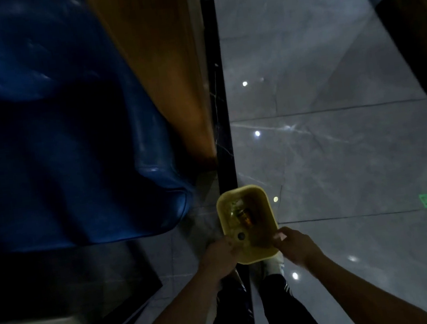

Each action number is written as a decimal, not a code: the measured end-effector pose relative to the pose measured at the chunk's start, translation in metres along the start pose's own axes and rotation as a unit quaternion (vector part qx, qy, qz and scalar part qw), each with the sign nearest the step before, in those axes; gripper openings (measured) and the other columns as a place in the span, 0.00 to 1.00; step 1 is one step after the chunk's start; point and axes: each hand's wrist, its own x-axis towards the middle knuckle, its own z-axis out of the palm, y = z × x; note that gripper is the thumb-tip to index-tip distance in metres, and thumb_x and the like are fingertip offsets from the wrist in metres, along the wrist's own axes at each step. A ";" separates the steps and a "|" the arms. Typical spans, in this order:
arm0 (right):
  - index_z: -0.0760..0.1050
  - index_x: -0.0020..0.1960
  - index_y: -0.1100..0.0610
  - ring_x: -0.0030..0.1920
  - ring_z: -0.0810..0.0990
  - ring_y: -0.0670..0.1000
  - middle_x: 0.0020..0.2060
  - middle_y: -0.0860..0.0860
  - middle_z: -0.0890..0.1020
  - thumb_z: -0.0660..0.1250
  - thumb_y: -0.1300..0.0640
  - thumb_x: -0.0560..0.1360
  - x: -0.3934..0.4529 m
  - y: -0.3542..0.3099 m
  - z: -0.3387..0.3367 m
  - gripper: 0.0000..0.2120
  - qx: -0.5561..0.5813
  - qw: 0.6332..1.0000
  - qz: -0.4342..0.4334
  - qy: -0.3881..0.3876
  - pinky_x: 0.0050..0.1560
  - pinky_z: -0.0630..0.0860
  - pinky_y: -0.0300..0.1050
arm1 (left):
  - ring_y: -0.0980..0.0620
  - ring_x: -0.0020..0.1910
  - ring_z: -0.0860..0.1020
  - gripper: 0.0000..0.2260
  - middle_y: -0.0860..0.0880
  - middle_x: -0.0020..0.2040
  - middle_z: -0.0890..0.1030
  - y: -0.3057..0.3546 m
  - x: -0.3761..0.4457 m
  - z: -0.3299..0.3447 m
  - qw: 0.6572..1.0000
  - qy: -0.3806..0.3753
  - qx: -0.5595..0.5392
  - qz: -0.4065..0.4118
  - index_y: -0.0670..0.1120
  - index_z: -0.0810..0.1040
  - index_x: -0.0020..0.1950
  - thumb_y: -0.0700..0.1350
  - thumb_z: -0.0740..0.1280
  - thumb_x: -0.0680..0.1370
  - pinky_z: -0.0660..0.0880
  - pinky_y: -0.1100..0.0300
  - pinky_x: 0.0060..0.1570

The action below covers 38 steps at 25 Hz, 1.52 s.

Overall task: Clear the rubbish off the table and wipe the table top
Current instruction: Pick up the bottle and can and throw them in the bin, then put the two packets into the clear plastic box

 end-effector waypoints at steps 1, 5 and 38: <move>0.75 0.63 0.55 0.57 0.80 0.57 0.60 0.56 0.80 0.62 0.50 0.79 -0.023 -0.010 -0.007 0.16 0.002 1.000 -0.012 0.002 0.60 0.75 0.49 | 0.48 0.52 0.80 0.10 0.45 0.54 0.82 0.004 -0.022 -0.011 1.000 0.011 0.001 0.009 0.50 0.76 0.51 0.55 0.62 0.76 0.75 0.54 0.51; 0.75 0.63 0.54 0.58 0.80 0.56 0.62 0.57 0.80 0.63 0.53 0.79 -0.101 -0.042 -0.026 0.14 -0.002 0.997 -0.082 0.008 0.60 0.74 0.48 | 0.49 0.54 0.79 0.11 0.46 0.57 0.82 0.014 -0.099 -0.047 0.997 0.049 0.010 0.065 0.50 0.76 0.54 0.54 0.61 0.77 0.73 0.57 0.52; 0.74 0.61 0.41 0.51 0.79 0.40 0.52 0.40 0.81 0.64 0.46 0.77 -0.287 -0.057 0.147 0.12 -0.534 0.674 -0.419 -0.292 0.53 0.75 0.40 | 0.59 0.50 0.79 0.14 0.55 0.55 0.81 -0.180 -0.442 0.233 0.773 0.485 -0.384 -0.141 0.55 0.75 0.63 0.53 0.65 0.77 0.74 0.68 0.47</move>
